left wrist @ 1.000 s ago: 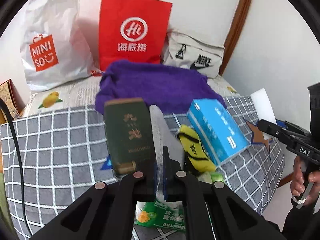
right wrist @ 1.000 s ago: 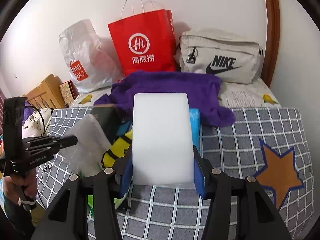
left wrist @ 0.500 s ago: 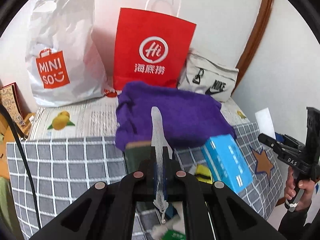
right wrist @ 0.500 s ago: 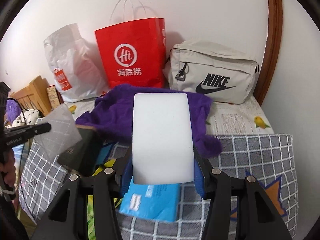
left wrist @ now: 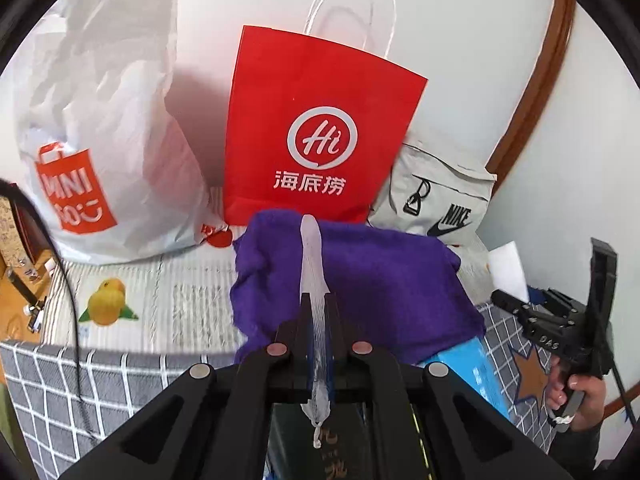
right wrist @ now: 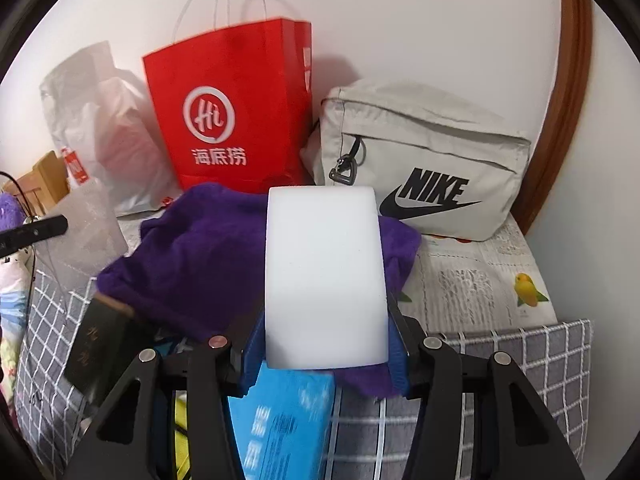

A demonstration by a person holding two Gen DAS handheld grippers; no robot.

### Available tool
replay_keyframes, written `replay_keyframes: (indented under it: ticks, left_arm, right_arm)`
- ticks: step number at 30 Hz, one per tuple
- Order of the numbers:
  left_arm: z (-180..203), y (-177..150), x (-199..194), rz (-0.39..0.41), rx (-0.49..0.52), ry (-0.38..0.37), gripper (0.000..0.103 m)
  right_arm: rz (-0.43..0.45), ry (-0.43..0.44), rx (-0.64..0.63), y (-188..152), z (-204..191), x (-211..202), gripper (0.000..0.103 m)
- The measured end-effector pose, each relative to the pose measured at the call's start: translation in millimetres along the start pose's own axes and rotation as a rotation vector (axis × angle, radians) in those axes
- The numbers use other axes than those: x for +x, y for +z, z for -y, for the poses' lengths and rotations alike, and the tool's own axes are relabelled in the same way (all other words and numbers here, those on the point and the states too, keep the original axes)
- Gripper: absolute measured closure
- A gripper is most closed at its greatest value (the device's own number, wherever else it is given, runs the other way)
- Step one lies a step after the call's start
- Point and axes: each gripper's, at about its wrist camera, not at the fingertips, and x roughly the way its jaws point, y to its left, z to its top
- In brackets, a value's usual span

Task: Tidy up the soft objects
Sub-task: 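Carry the white sponge with the right tool while the left tool carries the clear pouch toward the purple towel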

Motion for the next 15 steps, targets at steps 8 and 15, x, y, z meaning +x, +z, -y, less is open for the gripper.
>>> replay_keyframes:
  ticks: [8, 15]
  left_arm:
    - [-2.6, 17.3, 35.5, -0.022, 0.005, -0.002, 0.098]
    - [-3.9, 25.9, 68.5, -0.049, 0.002, -0.029, 0.098]
  right_arm:
    - [-0.065, 0.024, 0.001, 19.2, 6.6, 62.1, 0.052]
    - [-0.125, 0.053, 0.012, 23.8, 8.8, 99.3, 0.052]
